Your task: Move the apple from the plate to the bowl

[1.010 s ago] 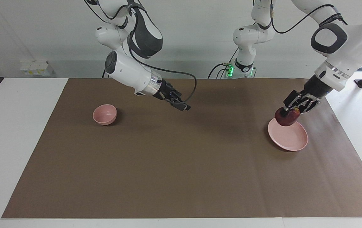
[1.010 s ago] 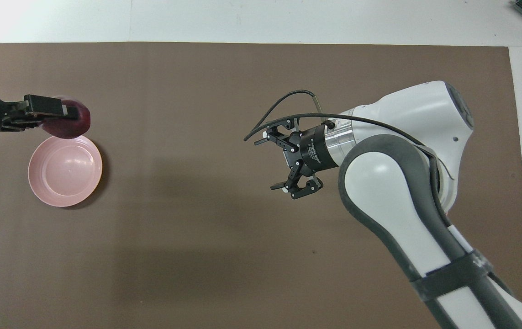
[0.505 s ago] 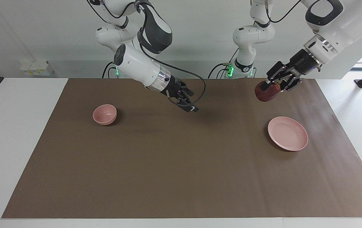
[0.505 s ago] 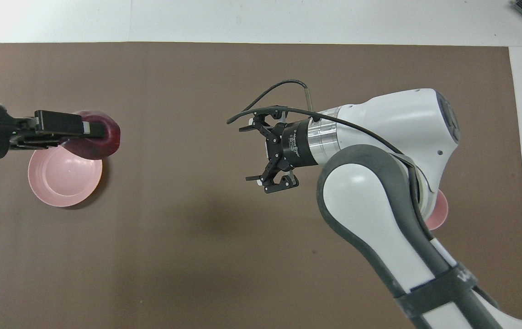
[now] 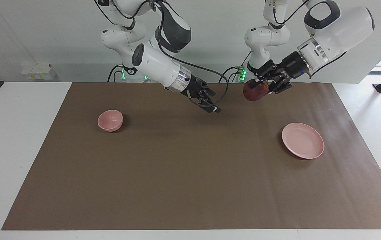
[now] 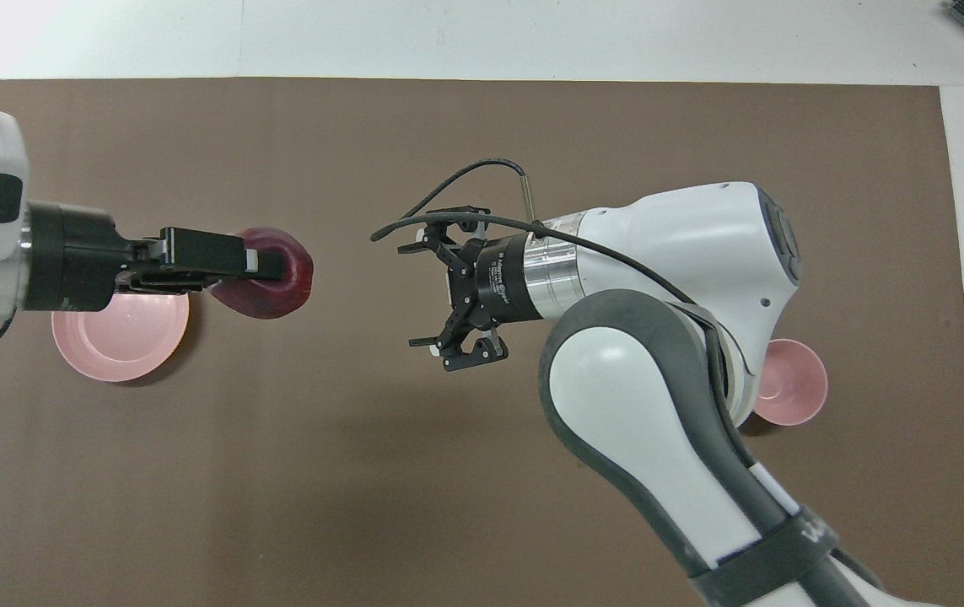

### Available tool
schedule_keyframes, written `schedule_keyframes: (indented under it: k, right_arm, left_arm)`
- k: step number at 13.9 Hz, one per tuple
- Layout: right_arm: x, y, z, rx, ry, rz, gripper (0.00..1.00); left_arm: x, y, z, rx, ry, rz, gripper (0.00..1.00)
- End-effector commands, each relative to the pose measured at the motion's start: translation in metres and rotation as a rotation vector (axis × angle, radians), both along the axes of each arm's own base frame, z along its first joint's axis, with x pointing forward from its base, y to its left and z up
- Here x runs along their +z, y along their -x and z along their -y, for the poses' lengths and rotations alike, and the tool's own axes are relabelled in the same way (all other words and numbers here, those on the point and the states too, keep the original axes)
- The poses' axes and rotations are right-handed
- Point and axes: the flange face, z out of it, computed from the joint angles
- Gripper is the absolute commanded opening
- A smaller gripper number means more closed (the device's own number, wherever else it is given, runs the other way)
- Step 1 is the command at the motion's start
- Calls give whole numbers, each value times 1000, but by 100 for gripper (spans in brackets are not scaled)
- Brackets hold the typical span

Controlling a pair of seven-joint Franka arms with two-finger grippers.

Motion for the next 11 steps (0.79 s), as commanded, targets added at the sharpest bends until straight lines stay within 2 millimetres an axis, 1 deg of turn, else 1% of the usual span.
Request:
schedule_keyframes:
  k: [1,2,3,4,6,8,10,11]
  right_arm:
    - [7,1,-15,-40,-40,-17,100]
    - [10,3,-21,-52,-43,-20,100]
    - [11,9,-31,-58,-45,-20,100]
    - [12,12,-38,-63,-47,-19,100]
    - [13,15,-41,-60,-47,-25,100]
    - [13,21,-48,-55,-48,-40,100]
    - [15,24,-52,-43,-50,-42,100]
    - [15,24,-52,-42,-50,-39,78]
  left_arm:
    - [-15,22,18,-7,11,49,0]
    - [-16,23,25,-16,12,52,0]
    - [-17,27,35,-35,12,49,0]
    - [-25,32,47,-54,8,39,0]
    - [-33,41,60,-69,2,39,0]
    - [-32,43,62,-75,2,37,0]
    - [-32,48,72,-100,3,33,0]
    - [-31,50,74,-106,3,31,0]
